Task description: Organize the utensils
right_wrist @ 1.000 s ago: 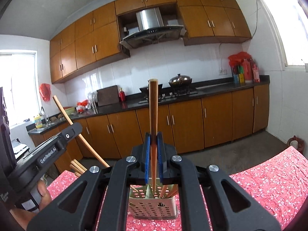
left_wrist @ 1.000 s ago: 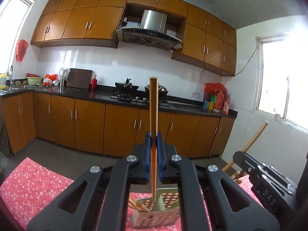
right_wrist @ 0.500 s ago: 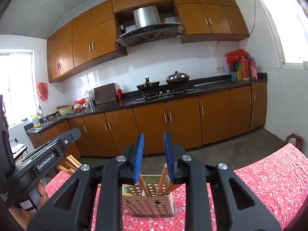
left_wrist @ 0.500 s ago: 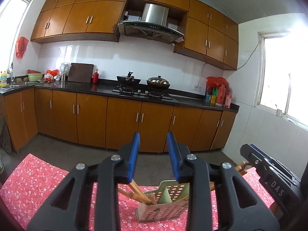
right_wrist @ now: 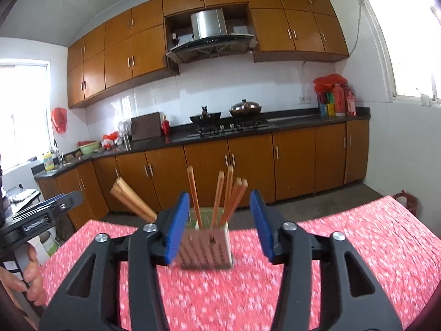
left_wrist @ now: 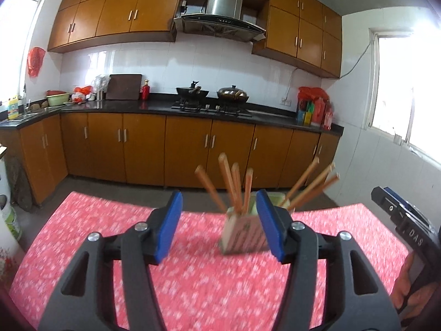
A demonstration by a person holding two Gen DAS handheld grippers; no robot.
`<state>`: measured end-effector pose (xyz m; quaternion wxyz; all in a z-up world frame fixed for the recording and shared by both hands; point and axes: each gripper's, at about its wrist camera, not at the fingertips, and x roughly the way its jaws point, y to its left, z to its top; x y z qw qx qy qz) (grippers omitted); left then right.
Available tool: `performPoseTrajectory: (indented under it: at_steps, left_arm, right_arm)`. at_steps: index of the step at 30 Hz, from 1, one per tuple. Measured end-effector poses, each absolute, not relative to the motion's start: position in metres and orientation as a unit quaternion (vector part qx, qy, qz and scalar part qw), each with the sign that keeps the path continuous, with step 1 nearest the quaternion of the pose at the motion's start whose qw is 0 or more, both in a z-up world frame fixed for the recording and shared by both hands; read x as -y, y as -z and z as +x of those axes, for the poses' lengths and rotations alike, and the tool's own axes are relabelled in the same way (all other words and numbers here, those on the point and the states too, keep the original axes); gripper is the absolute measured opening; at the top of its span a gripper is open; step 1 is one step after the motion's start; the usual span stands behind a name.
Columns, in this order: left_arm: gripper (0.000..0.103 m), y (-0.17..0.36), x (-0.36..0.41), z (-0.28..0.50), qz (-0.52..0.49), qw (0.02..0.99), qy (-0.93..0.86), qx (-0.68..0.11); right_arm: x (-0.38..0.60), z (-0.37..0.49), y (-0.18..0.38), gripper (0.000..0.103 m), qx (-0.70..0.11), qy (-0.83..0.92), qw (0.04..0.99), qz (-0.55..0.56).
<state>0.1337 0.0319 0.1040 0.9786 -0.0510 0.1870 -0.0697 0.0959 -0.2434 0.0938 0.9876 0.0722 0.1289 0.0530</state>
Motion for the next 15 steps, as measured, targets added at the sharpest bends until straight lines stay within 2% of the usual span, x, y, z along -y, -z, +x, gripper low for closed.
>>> performPoseTrajectory:
  at_steps: [4,9,13,15]
  left_arm:
    - [0.065,-0.084,-0.043,0.095,-0.049,0.98,0.041,-0.186]
    - [0.074,-0.067,-0.047,0.059,-0.034,0.983,0.022,-0.179]
    - [0.084,-0.056,-0.041,0.033,-0.01,0.987,0.009,-0.161]
    - [0.088,-0.051,-0.038,0.022,-0.001,0.988,0.009,-0.153]
  right_arm:
    - [0.238,0.072,-0.077,0.067,-0.14,-0.043,0.988,0.051]
    - [0.224,0.041,-0.063,0.093,-0.131,-0.036,0.991,0.016]
    - [0.213,0.023,-0.052,0.101,-0.118,-0.031,0.993,-0.007]
    - [0.208,0.019,-0.046,0.101,-0.119,-0.028,0.992,-0.015]
